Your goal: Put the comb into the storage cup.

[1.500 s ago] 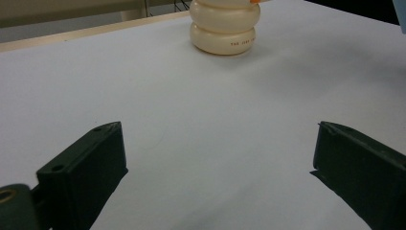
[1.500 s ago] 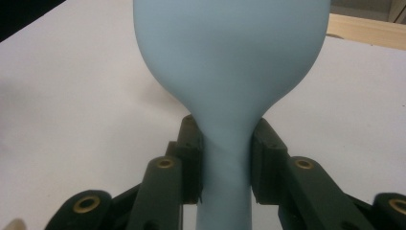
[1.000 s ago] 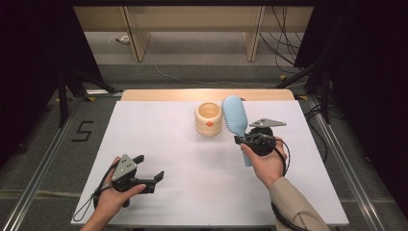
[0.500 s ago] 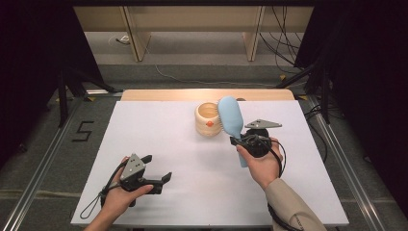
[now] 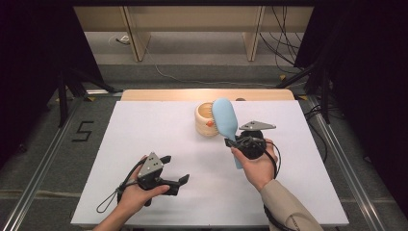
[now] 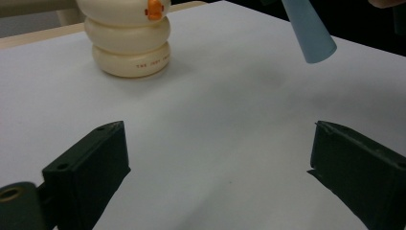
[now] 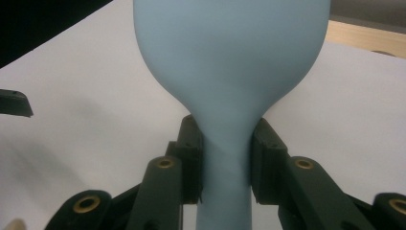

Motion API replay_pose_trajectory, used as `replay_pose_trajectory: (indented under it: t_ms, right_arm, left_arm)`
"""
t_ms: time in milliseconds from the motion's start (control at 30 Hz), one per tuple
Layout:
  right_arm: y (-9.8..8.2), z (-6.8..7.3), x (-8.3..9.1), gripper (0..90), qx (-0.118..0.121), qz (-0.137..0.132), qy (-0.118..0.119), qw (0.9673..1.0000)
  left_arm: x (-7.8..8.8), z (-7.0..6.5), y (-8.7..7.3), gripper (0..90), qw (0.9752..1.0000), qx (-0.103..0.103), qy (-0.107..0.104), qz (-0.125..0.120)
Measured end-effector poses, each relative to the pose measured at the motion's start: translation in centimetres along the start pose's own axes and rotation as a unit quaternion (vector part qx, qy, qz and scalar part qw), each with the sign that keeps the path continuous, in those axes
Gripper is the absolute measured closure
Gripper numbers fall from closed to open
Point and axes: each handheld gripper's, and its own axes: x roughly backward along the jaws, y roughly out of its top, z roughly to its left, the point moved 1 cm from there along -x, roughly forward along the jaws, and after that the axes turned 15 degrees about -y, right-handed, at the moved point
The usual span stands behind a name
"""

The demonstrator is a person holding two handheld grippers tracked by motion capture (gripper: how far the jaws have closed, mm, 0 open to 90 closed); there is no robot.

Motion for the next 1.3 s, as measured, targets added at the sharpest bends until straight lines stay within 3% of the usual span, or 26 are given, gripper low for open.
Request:
replay_pose_trajectory:
  t_ms: [700, 1300]
  right_arm:
    - [-0.1, 1.8, -0.2, 70.2, 0.013, -0.002, 0.011, 0.9998]
    - [-0.4, 3.2, -0.4, 70.2, 0.017, -0.002, 0.025, 0.9995]
  left_arm:
    - [-4.4, -1.9, 1.6, 7.8, 0.9989, -0.001, -0.046, 0.006]
    - [-6.1, -2.4, 2.0, 8.9, 0.9982, 0.001, -0.06, 0.01]
